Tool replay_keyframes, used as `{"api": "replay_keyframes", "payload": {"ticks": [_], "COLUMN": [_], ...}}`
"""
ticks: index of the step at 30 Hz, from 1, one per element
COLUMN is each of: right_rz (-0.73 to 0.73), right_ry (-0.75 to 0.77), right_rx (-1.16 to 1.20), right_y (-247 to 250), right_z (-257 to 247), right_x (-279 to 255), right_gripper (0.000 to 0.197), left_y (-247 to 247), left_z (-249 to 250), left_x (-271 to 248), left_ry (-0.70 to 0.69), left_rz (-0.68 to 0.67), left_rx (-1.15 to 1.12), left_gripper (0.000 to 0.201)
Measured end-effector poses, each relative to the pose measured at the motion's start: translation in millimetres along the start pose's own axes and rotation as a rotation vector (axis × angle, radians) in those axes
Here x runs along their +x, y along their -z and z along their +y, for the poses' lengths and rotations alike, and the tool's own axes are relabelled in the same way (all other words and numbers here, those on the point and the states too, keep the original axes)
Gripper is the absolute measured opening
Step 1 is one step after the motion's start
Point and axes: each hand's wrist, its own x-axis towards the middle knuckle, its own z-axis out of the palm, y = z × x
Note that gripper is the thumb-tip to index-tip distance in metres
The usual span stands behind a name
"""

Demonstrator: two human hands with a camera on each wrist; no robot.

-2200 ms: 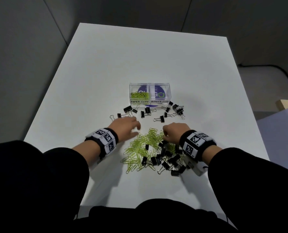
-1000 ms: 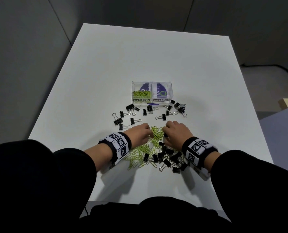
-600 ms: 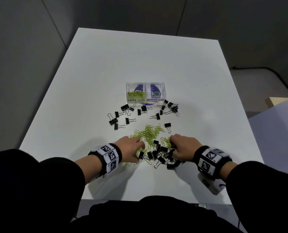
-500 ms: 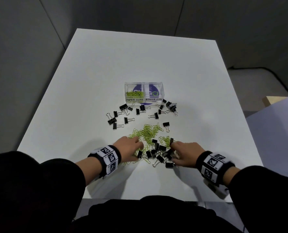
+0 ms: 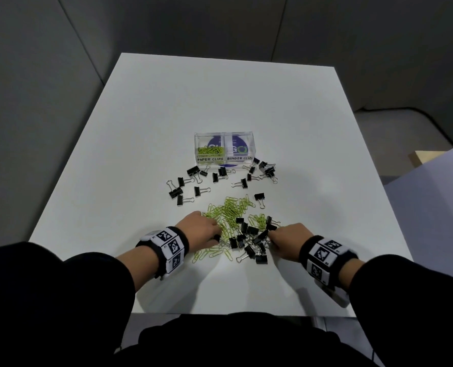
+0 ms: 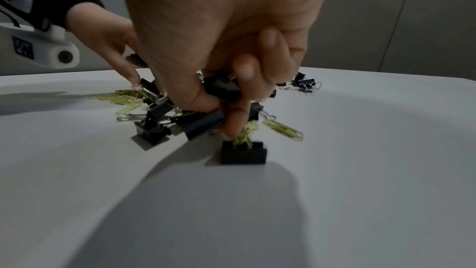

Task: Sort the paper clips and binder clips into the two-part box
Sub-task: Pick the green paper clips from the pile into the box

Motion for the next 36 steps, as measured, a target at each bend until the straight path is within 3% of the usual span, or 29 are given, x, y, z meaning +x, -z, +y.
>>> {"api": "replay_keyframes", "payload": {"ticks": [8,11,19,23,27,32,34,36], "right_rz": [0.027,0.077,0.243,0.235,0.284,0.386,0.313,0.198], "right_ry": [0.017,-0.004,-0.267,-0.250,-0.185,-0.113,-0.046,0.011], "right_rx": [0.188,0.281,0.437,0.532,0.597,0.351,0.316,0.274], "right_y": [11.6,26.9,61.9,69.3,74.3,65.9,60.5,53.1], "right_z": [9.7,26.2,72.7,77.4,67.4,63.9,58.3,49.4], "right_x": [7.8,14.4,72.0,108.3,127.6,110.0,92.7,73.4], "right_gripper": [0.018,0.025,0.025,0.026,0.028,0.036,0.029,0.023], "left_y": [3.2,17.0,51.0,49.4,46.6,45.0,44.1,40.2], "left_z": [-4.3,-12.2,-73.3,-97.9,-99.3,-76.9,-56.5,-32.5], "left_x": [2.2,2.9,25.7,48.0,66.7,70.7,66.7,61.9], "left_ry": [-0.045,0.000,0.342,0.411,0.389,0.261,0.146,0.032], "left_rz": [0.148,0.099,0.056,0.050,0.101,0.309,0.264,0.119], "left_rx": [0.017,-0.035,-0.281,-0.324,-0.387,-0.248,-0.259,-0.321], "left_gripper": [0.040,0.036,0.030,0.030,0.027,0.036,0.029,0.028]}}
